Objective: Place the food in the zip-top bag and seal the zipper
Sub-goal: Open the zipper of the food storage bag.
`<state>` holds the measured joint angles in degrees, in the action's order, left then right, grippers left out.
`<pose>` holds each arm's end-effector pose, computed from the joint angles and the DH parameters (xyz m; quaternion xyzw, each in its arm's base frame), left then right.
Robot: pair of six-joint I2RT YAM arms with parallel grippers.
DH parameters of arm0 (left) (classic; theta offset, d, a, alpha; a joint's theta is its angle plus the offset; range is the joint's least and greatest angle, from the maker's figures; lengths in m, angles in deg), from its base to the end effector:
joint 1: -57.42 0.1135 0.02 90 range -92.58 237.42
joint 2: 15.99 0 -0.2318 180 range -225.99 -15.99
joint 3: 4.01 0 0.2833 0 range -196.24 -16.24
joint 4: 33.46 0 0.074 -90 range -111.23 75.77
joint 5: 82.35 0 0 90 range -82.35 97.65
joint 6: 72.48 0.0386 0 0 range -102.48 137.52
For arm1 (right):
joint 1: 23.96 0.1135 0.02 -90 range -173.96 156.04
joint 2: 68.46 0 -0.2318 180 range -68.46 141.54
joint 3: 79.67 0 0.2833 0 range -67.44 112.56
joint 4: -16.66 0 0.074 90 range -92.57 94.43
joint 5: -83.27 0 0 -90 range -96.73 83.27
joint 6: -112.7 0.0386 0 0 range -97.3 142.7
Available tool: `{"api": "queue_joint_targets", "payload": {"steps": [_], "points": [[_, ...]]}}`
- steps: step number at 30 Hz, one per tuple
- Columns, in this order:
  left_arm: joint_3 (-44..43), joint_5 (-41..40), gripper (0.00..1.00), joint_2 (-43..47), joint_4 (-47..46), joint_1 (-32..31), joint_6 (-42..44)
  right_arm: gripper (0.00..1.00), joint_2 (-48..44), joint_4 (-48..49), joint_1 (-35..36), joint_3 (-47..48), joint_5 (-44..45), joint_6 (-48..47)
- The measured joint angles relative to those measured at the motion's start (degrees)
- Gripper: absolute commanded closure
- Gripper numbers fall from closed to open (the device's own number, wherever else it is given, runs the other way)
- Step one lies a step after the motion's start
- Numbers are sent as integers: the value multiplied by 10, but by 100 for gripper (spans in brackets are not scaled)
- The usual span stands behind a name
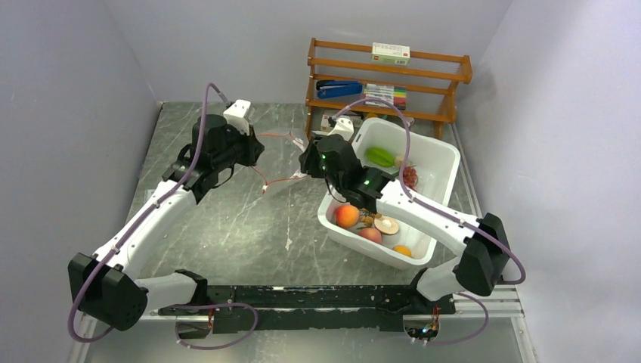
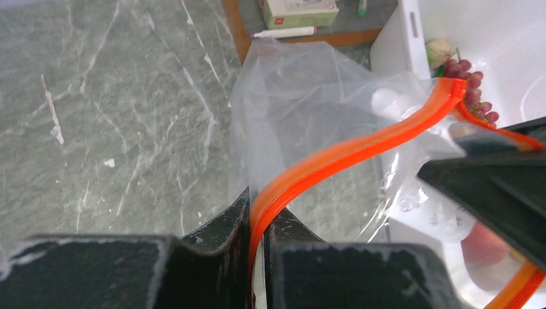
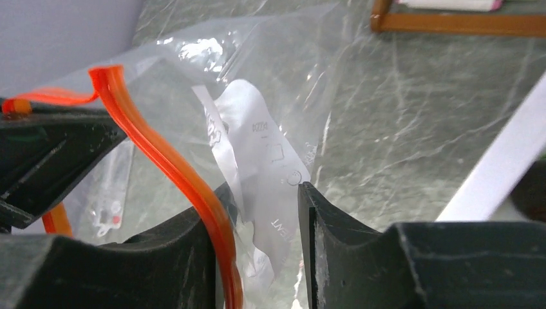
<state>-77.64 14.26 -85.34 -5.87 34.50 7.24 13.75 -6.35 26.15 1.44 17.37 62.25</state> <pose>0.2966 -0.1302 0.3071 0.1233 0.8254 -0.2029 0.5121 0.2504 0.2750 0.2931 0.0375 0.8277 0.2507 0.5007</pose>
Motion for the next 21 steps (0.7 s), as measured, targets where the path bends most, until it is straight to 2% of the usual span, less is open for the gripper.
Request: {"api": "queue_joint_targets", "payload": {"steps": [1, 2, 5, 10, 14, 17, 21], "points": [[0, 2, 93, 2, -4, 0, 0, 62, 0, 3, 0, -3, -10, 7], [1, 2, 93, 4, -9, 0, -1, 68, 2, 6, 0, -5, -21, 17], [1, 1, 93, 6, -15, 0, -5, 99, 3, 18, 0, -9, -45, 35], [1, -22, 93, 4, -4, 0, -6, 100, 3, 41, -2, -28, -57, 59], [-3, -50, 93, 4, 21, -1, 7, 78, 2, 57, -10, -54, -71, 68], [-7, -61, 93, 6, 34, 0, 20, 69, 2, 71, -12, -63, -112, 63], [-7, -66, 93, 20, 42, 0, 39, 49, 0, 90, -13, -62, -159, 48]]}}
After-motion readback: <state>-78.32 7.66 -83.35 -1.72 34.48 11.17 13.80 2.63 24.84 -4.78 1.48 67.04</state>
